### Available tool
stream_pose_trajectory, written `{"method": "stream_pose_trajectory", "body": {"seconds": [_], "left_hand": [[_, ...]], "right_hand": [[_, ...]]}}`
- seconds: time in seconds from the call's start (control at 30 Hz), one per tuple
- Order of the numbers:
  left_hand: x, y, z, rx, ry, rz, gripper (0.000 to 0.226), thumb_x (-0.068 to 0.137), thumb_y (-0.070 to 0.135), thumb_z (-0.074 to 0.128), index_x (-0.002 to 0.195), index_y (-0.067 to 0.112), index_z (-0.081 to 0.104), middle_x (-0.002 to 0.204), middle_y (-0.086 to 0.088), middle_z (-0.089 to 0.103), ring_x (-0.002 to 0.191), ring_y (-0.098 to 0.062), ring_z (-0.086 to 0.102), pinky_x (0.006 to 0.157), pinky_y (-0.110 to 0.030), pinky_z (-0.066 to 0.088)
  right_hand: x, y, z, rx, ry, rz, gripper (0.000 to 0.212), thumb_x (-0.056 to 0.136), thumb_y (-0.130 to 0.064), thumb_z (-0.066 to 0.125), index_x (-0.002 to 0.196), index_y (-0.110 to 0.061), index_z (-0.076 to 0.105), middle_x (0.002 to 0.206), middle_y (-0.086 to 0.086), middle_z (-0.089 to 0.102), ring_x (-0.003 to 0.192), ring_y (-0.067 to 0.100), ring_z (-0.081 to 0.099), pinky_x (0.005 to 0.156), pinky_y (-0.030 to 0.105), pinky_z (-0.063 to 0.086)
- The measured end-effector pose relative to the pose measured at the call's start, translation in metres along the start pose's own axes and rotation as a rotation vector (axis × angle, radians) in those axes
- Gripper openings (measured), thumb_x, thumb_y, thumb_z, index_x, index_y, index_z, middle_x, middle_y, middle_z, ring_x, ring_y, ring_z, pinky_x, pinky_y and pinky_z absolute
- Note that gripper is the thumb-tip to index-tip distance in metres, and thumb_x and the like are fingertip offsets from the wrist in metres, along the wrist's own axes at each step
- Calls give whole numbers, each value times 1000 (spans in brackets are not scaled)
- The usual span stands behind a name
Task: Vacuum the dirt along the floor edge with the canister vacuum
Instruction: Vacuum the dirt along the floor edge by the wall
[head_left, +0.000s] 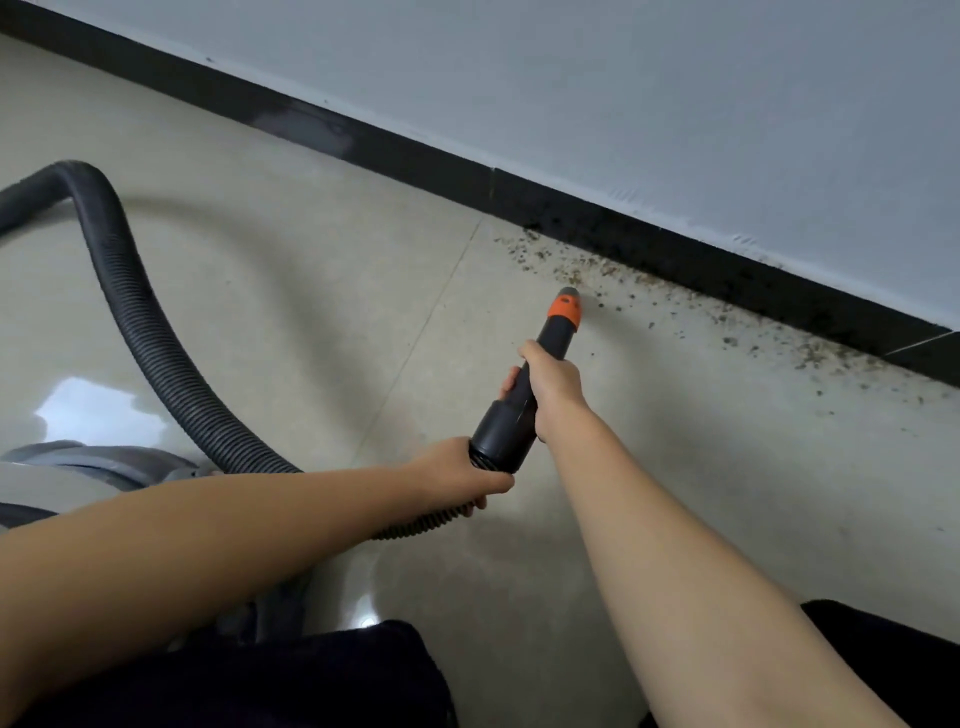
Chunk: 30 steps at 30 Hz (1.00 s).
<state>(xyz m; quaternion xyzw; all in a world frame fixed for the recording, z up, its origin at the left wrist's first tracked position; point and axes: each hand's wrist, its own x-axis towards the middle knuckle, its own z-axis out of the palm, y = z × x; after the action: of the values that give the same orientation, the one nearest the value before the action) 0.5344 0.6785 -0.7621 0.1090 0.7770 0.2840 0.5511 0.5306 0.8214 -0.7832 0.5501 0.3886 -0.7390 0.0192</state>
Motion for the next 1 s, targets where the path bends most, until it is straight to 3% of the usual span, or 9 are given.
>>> {"method": "stream_pose_trajectory", "body": {"seconds": [0.23,0.57,0.83,1.0], "left_hand": [[13,33,33,-72,-7,28,22,82,25,65,98,16,53,72,-2,61,57,-14,56,56,-21,46],[21,11,3,-170,194,-44,33,80,28,66,106,13,54,73,-4,63,60,-16,59,65,-29,52],[26,28,4,-86,101,-31,30,80,27,65,104,14,54,73,-3,64,57,-13,58,56,-23,48],[36,48,22,-66,7,17,21,78,29,65,93,21,53,72,-1,63,58,-15,58,61,-24,50]], "right_hand": [[12,-24,-41,-8,12,3,13,85,-12,59,85,-10,46,53,6,50,39,19,48,48,25,46],[22,-29,25,-135,-200,33,12,83,-11,57,84,-10,45,45,5,51,38,18,47,52,30,45],[24,-36,-2,-53,-86,25,12,84,-11,58,85,-11,46,52,5,50,40,18,47,50,26,46],[29,-48,-40,-12,23,9,14,85,-13,59,84,-12,45,53,5,50,39,17,47,47,25,46]]}}
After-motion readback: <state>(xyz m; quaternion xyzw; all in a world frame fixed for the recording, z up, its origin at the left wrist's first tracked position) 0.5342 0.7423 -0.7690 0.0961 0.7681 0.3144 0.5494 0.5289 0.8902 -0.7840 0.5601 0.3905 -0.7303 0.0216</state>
